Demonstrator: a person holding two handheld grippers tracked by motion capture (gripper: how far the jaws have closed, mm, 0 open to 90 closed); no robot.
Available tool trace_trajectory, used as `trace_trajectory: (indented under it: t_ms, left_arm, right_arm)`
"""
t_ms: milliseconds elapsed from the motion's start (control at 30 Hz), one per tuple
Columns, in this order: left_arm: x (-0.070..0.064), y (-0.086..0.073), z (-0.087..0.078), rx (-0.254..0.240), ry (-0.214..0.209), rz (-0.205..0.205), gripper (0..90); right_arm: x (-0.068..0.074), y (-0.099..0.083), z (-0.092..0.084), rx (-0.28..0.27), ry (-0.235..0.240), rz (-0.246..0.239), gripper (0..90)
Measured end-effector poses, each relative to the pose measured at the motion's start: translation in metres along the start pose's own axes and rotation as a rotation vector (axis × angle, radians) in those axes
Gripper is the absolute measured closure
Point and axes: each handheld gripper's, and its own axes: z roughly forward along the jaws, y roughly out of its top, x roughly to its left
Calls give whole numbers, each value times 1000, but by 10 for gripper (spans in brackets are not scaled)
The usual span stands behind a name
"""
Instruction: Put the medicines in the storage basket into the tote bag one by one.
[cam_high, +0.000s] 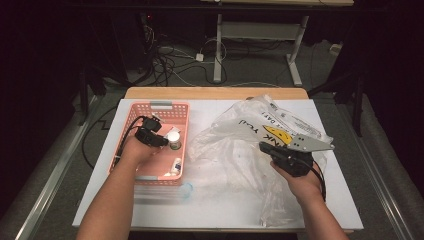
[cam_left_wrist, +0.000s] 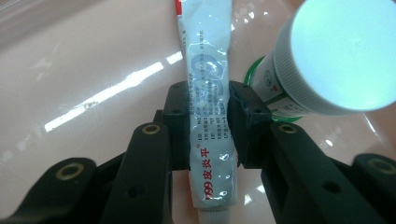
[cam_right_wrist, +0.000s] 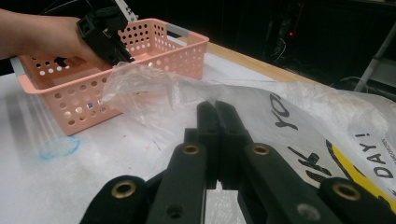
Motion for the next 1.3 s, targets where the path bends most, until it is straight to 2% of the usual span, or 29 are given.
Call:
trace_trajectory:
  t_ms: [267, 500, 633, 867, 1000, 1300]
  left_arm:
    - [1, -1, -3, 14, 7, -11, 690]
    - [3, -5, -9, -9, 15, -36, 690]
    - [1, -6, -13, -20, 16, -31, 690]
    - [2, -11, -27, -70, 28, -45, 690]
    - [5, -16, -36, -112, 29, -76, 690]
    - [0, -27, -52, -200, 20, -84, 690]
  right_arm:
    - [-1, 0, -1, -5, -4, -1, 900]
    - [-1, 0, 0, -5, 1, 1, 900]
    - [-1, 0, -1, -5, 1, 2, 900]
    - [-2, 0, -2, -8, -2, 3, 900]
    - [-2, 0, -1, -7, 0, -3, 900]
    - [-1, 0, 0, 0, 5, -6, 900]
